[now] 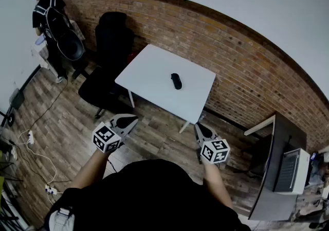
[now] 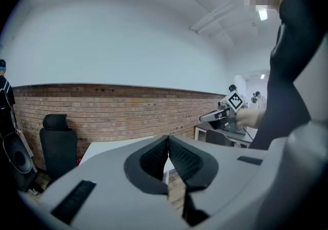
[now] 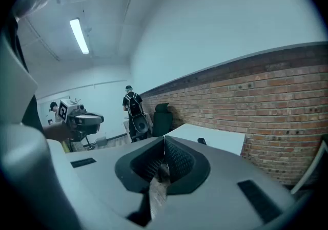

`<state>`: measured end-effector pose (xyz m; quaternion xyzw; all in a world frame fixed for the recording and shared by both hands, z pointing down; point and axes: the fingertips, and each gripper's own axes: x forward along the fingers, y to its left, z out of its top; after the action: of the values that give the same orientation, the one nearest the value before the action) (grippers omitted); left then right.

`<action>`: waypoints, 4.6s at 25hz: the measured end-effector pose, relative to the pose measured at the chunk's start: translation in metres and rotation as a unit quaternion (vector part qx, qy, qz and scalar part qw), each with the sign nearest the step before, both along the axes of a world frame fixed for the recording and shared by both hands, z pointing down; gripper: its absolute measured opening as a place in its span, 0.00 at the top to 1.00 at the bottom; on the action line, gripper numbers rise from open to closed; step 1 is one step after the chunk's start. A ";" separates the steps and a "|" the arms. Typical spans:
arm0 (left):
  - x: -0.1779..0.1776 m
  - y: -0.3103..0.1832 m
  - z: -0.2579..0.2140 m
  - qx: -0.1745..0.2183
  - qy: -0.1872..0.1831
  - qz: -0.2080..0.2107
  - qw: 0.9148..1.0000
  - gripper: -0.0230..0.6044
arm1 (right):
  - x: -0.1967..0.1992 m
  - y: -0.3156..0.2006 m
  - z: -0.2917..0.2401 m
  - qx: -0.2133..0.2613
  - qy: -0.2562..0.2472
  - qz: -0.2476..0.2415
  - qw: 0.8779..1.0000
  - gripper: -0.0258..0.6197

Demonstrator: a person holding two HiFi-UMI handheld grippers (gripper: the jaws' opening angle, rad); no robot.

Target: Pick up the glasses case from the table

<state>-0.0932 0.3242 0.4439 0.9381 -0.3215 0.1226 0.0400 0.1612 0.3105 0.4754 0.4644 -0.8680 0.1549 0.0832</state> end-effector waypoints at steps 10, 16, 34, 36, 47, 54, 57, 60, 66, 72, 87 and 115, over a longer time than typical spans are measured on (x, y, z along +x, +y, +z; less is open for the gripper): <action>-0.036 -0.004 0.000 -0.005 0.002 0.020 1.000 0.95 | -0.041 -0.001 0.002 -0.003 0.010 0.011 1.000 0.93; -0.062 -0.011 0.004 0.000 0.004 0.029 1.000 0.95 | -0.066 -0.006 0.003 -0.001 0.013 0.026 1.000 0.93; -0.139 -0.013 0.019 -0.029 0.016 0.034 0.999 0.95 | -0.132 -0.007 0.013 -0.013 0.023 0.041 0.999 0.93; -0.143 -0.013 0.016 -0.029 0.024 0.031 0.999 0.95 | -0.133 -0.007 0.013 -0.014 0.022 0.043 0.999 0.93; -0.144 -0.025 0.016 -0.032 0.020 0.025 0.999 0.95 | -0.130 -0.014 0.026 -0.029 0.020 0.041 0.999 0.93; -0.144 -0.043 0.020 -0.029 0.014 0.009 0.999 0.95 | -0.118 -0.034 0.037 -0.037 0.019 0.038 0.998 0.93; -0.142 -0.057 0.020 -0.032 0.014 0.000 0.999 0.95 | -0.113 -0.048 0.039 -0.040 0.018 0.035 0.998 0.93; -0.134 -0.073 0.020 -0.029 0.014 -0.005 0.999 0.95 | -0.103 -0.066 0.040 -0.042 0.019 0.034 0.998 0.93; -0.117 -0.096 0.020 -0.033 0.015 -0.006 0.999 0.95 | -0.089 -0.098 0.042 -0.044 0.016 0.031 0.998 0.93; -0.106 -0.122 0.021 -0.020 0.013 -0.014 1.000 0.95 | -0.080 -0.123 0.043 -0.049 0.023 0.021 0.998 0.93; -0.089 -0.160 0.028 -0.047 0.011 -0.027 0.998 0.95 | -0.063 -0.168 0.046 -0.054 0.027 0.014 0.998 0.93; -0.039 -0.226 0.025 -0.034 -0.005 -0.037 0.999 0.95 | -0.009 -0.237 0.054 -0.059 0.013 0.008 0.998 0.93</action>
<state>-0.1323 0.0982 0.4692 0.9231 -0.3515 0.1369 0.0749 0.1521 0.0733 0.5293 0.4674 -0.8527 0.2000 0.1206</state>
